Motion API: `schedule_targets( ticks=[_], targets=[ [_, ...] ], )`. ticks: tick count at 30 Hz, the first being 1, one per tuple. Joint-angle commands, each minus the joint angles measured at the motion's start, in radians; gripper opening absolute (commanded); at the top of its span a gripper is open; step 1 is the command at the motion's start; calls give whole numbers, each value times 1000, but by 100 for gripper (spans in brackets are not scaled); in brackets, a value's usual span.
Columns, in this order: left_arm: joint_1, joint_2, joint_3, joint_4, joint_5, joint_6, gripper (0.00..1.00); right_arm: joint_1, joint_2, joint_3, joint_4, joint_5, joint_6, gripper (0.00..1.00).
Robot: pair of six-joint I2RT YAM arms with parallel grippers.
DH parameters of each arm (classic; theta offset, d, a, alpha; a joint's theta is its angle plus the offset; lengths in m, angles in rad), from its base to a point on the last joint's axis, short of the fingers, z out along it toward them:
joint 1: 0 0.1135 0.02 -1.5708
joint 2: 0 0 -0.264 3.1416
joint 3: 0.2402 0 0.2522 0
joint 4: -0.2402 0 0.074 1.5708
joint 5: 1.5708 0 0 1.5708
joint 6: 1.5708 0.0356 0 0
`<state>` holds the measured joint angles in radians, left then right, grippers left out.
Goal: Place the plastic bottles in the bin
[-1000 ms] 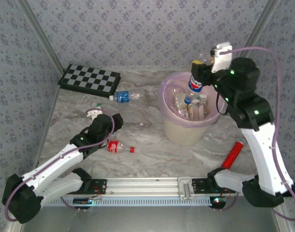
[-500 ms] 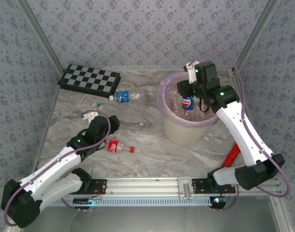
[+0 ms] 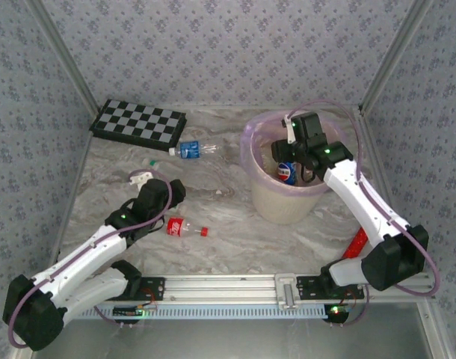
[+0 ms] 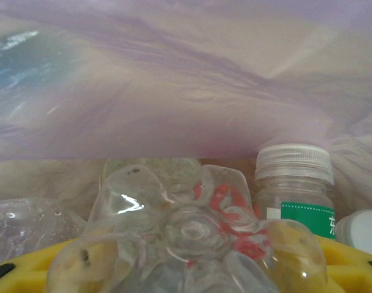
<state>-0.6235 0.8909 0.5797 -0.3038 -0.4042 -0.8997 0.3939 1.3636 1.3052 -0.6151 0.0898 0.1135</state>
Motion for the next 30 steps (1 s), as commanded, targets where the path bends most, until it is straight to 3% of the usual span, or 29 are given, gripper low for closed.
schedule_targets(
  ticks=[1, 3, 6, 11, 13, 19, 22, 30],
  targets=[
    [8, -22, 2, -15, 2, 4, 91, 0, -35, 25, -27, -15, 24, 66],
    [13, -27, 4, -31, -15, 6, 91, -6, -63, 67, -60, -13, 14, 75],
    [25, -24, 28, -93, -60, -7, 92, -11, -101, 128, -105, -15, -5, 99],
    [55, -9, 57, -179, -81, -33, 96, -23, -153, 169, -130, -26, -7, 100],
    [64, -9, 52, -177, -81, -34, 96, -26, -151, 172, -114, -44, -2, 93],
    [73, -7, 52, -203, -82, -46, 96, -31, -89, 142, -65, -64, 15, 59],
    [74, -7, 51, -237, -97, -51, 97, -44, -71, 107, -31, -88, 31, 46],
    [89, 74, 37, -226, -81, -65, 99, -48, -94, -24, -2, -127, 89, 42]
  ],
)
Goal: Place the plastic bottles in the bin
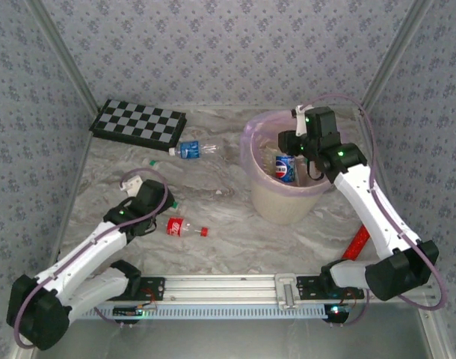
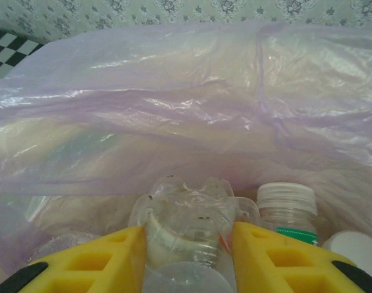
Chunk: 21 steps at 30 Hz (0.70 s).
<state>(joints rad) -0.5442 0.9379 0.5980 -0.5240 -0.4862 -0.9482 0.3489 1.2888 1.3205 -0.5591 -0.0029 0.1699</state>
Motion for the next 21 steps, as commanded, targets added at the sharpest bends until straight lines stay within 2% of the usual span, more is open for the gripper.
schedule_targets(
  ticks=[1, 4, 8, 11, 14, 21],
  targets=[
    [13, 44, 19, 14, 23, -21, 99, -6, -26, -31, -64, -26, 29, 42],
    [17, 97, 24, 65, 82, -30, 99, -18, -57, 0, -77, -17, 23, 45],
    [15, 148, 67, 26, 80, -51, 99, -32, -106, 13, -78, -27, 20, 65],
    [12, 162, 104, -31, 55, -84, 99, -45, -126, 7, -82, -54, 20, 75],
    [3, 175, 131, -56, 25, -133, 99, -55, -131, -2, -85, -63, 20, 81],
    [-24, 302, 296, -26, -22, -138, 99, -60, -160, -28, -84, -78, 25, 84]
  ],
)
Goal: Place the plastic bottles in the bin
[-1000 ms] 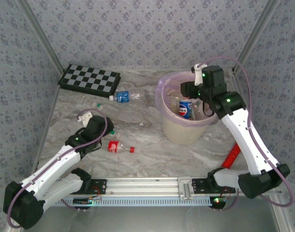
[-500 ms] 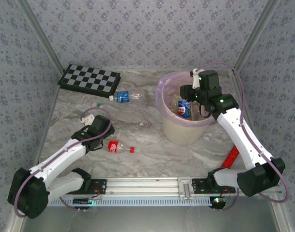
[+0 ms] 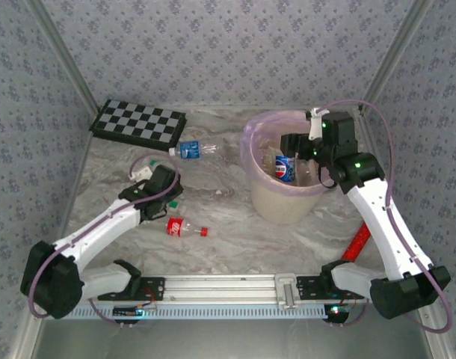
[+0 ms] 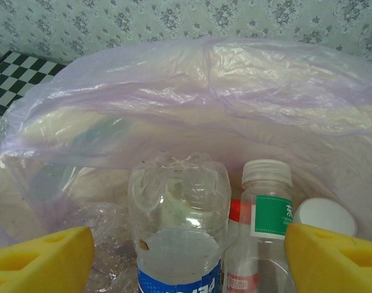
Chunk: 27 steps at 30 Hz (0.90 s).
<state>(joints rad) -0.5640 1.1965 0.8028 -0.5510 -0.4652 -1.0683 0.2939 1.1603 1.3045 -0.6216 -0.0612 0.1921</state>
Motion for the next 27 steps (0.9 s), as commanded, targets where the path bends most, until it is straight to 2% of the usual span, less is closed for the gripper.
schedule_targets(
  ticks=[1, 3, 6, 8, 9, 10, 11, 14, 17, 19, 22, 25, 27],
  targets=[
    [-5, 77, 133, 13, -41, -20, 98, -7, -37, -15, -24, -19, 3, 84],
    [-4, 147, 215, 45, -34, 3, 98, -8, -49, -17, -31, -13, 3, 85],
    [-3, 274, 373, 55, -73, 180, 99, -9, -74, -21, -50, -1, 2, 86],
    [9, 369, 474, 102, 0, 440, 94, -11, -97, -26, -66, 5, 1, 87],
    [13, 412, 511, 129, 87, 606, 92, -14, -105, -25, -74, 4, 1, 87],
    [13, 454, 549, 142, 229, 821, 92, -17, -114, -25, -87, 5, 0, 87],
    [13, 498, 593, 112, 320, 974, 93, -20, -122, -25, -94, 3, -6, 87],
    [13, 610, 738, -27, 367, 1201, 94, -32, -137, -18, -89, 2, -25, 86],
    [32, 663, 779, -37, 353, 1392, 96, -35, -140, -9, -91, -15, -26, 86],
    [74, 685, 790, -31, 428, 1447, 96, -36, -143, -13, -86, -18, -17, 86],
    [167, 771, 895, -97, 593, 1431, 95, -35, -149, -17, -92, -14, -12, 86],
    [221, 907, 1035, -196, 664, 1421, 98, -36, -154, -7, -111, -4, -17, 86],
    [230, 964, 1068, -206, 650, 1443, 99, -36, -161, 1, -130, 6, -20, 86]
  ],
)
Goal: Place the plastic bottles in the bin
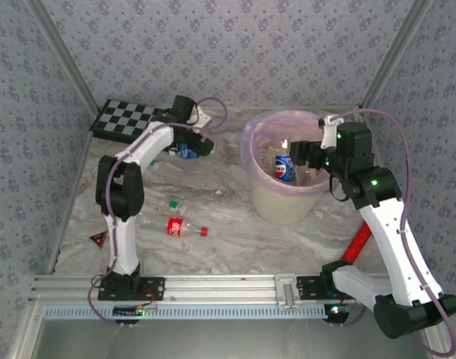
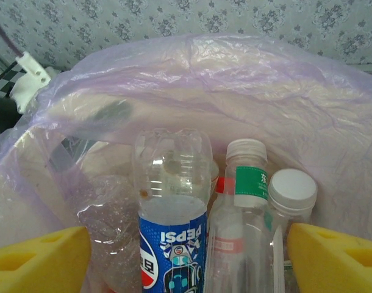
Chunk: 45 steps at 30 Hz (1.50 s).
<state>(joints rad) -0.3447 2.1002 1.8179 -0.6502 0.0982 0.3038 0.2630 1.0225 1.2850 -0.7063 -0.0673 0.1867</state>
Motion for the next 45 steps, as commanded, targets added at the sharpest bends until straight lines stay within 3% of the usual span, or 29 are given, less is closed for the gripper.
schedule_targets(
  ticks=[1, 10, 16, 21, 27, 31, 38, 41, 45],
  targets=[
    [10, 74, 53, -96, 66, 83, 99, -6, -30, 21, -49, 17, -16, 86],
    [-5, 136, 67, -129, 38, 92, 97, -8, -50, 25, -55, 33, -9, 85],
    [-35, 152, 70, -131, -32, 106, 77, -8, -47, 46, -59, 32, -6, 85],
    [-51, 146, 96, -124, -40, 87, 54, -8, -51, 55, -65, 34, -2, 85],
    [-47, 71, 94, -121, -61, 39, 51, -8, -56, 86, -85, 32, -14, 86],
    [-43, -60, 4, -78, -82, -45, 52, -9, -50, 90, -64, -12, -12, 86],
    [-45, -464, -424, 178, -90, -389, 52, 19, 38, 190, 45, -305, 25, 88],
    [-61, -658, -615, 318, -74, -495, 51, 93, 90, 233, 100, -322, 37, 92],
    [-106, -881, -795, 458, -69, -583, 42, 221, 177, 302, 192, -268, 40, 100]
  ],
)
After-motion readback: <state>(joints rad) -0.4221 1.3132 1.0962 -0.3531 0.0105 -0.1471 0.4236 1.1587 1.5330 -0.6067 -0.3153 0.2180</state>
